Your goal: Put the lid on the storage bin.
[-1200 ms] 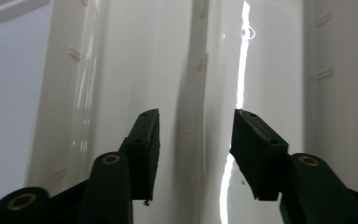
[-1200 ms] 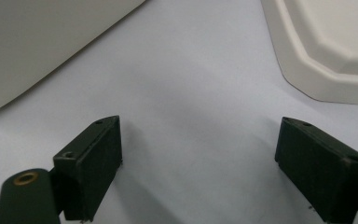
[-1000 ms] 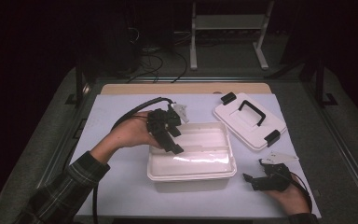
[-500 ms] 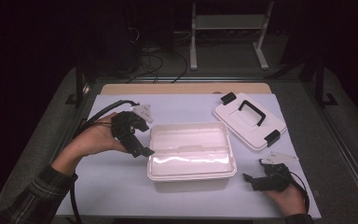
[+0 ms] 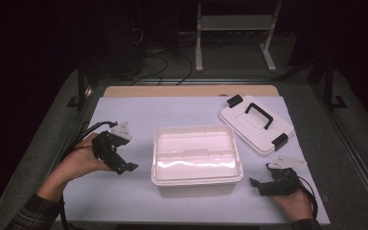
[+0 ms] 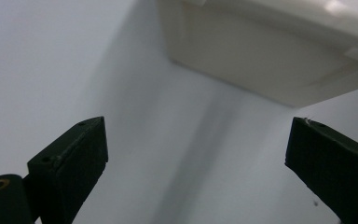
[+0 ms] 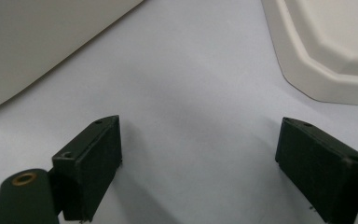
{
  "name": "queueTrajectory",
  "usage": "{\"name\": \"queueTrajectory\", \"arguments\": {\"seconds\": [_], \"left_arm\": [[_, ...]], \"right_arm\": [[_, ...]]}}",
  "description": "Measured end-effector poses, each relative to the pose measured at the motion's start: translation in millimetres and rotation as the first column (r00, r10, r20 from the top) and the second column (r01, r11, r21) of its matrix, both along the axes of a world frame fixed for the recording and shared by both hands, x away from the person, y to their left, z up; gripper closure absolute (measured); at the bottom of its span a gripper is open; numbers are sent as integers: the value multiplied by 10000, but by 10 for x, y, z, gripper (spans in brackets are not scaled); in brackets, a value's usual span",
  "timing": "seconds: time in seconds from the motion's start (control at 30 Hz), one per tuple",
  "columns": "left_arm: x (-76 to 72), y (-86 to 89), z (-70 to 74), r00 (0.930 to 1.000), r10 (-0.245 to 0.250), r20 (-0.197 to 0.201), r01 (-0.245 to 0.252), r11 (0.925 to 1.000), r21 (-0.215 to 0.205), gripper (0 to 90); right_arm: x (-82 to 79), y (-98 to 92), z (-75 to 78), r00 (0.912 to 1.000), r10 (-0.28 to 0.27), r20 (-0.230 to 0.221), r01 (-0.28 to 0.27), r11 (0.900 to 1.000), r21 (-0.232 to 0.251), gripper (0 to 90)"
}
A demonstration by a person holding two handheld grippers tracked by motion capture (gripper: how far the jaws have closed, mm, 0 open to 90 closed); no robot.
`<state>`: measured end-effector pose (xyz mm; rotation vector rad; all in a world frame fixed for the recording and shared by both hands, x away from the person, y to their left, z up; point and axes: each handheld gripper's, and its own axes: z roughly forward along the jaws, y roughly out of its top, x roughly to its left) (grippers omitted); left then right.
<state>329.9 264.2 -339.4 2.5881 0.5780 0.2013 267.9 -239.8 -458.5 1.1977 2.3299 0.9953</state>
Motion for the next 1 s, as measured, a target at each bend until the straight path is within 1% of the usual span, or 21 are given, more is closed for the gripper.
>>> {"name": "queueTrajectory", "arguments": {"seconds": [0.03, 0.1, 0.13, 0.2, 0.27, 0.3, 0.37, 0.43, 0.5, 0.57, 0.67, 0.7, 0.77, 0.87, 0.9, 0.93, 0.97, 1.0], "left_arm": [[-7, 41, -75, 9999, 146, 81, -146, 9999, 19, 49], [-19, 94, -192, 9990, 439, 104, -438, 9990, -41, 35], [-30, 130, -275, 9981, 588, 166, -587, 9982, -99, 25], [-57, 176, -398, 9968, 784, 142, -781, 9968, -159, 23], [-86, 210, -494, 9948, 1004, 185, -1000, 9947, -225, 19], [-103, 236, -550, 9931, 1138, 273, -1131, 9932, -261, 19], [-131, 281, -633, 9900, 1378, 296, -1362, 9894, -510, 19], [-157, 318, -719, 9866, 1590, 357, -1564, 9855, -651, 19], [-180, 344, -810, 9852, 1664, 420, -1636, 9845, -633, 19], [-204, 364, -893, 9834, 1779, 361, -1744, 9810, -853, 19], [-229, 391, -983, 9805, 1921, 420, -1871, 9771, -1009, 19], [-233, 408, -1014, 9798, 1959, 400, -1903, 9750, -1146, 19], [-241, 442, -1042, 9777, 2070, 342, -1995, 9678, -1532, 11], [-264, 487, -1079, 9782, 2002, 555, -1863, 9637, -1914, 5], [-266, 501, -1098, 9780, 1998, 607, -1833, 9605, -2095, 0], [-269, 515, -1107, 9781, 1971, 670, -1784, 9594, -2186, 0], [-281, 528, -1120, 9770, 1998, 739, -1777, 9558, -2342, 0], [-287, 540, -1129, 9770, 1974, 805, -1730, 9547, -2420, 0]], "right_arm": [[0, -1, 0, 10000, 3, 0, -3, 10000, 2, 137], [-1, 0, 0, 10000, -2, 3, 2, 10000, -2, 137], [0, 0, 1, 10000, 0, 2, 0, 10000, -2, 137], [0, 0, 1, 10000, 1, -3, -1, 10000, 2, 138], [0, -1, 1, 10000, 2, -3, -2, 10000, 0, 138], [0, -1, 2, 10000, 2, -7, -2, 10000, 6, 138], [0, -2, 2, 10000, 9, -3, -9, 10000, 3, 140], [1, -3, 3, 10000, 6, -8, -6, 10000, 11, 141], [0, -1, 4, 10000, -5, -16, 5, 10000, 8, 141], [1, -2, 6, 10000, -6, -27, 6, 10000, 11, 142], [3, 0, 11, 10000, -1, -37, 1, 10000, -5, 144], [5, -1, 14, 10000, 8, -55, -8, 10000, -7, 146], [10, -1, 36, 9998, 71, -170, -72, 10000, -11, 162], [17, 1, 84, 9997, 148, -188, -146, 9998, 95, 169], [25, 5, 108, 9997, 189, -149, -188, 9998, 86, 171], [44, 13, 142, 9995, 224, -209, -224, 9997, 34, 178], [56, 17, 163, 9995, 235, -189, -235, 9997, 6, 189], [75, 24, 196, 9994, 284, -176, -284, 9996, -17, 200]]}}
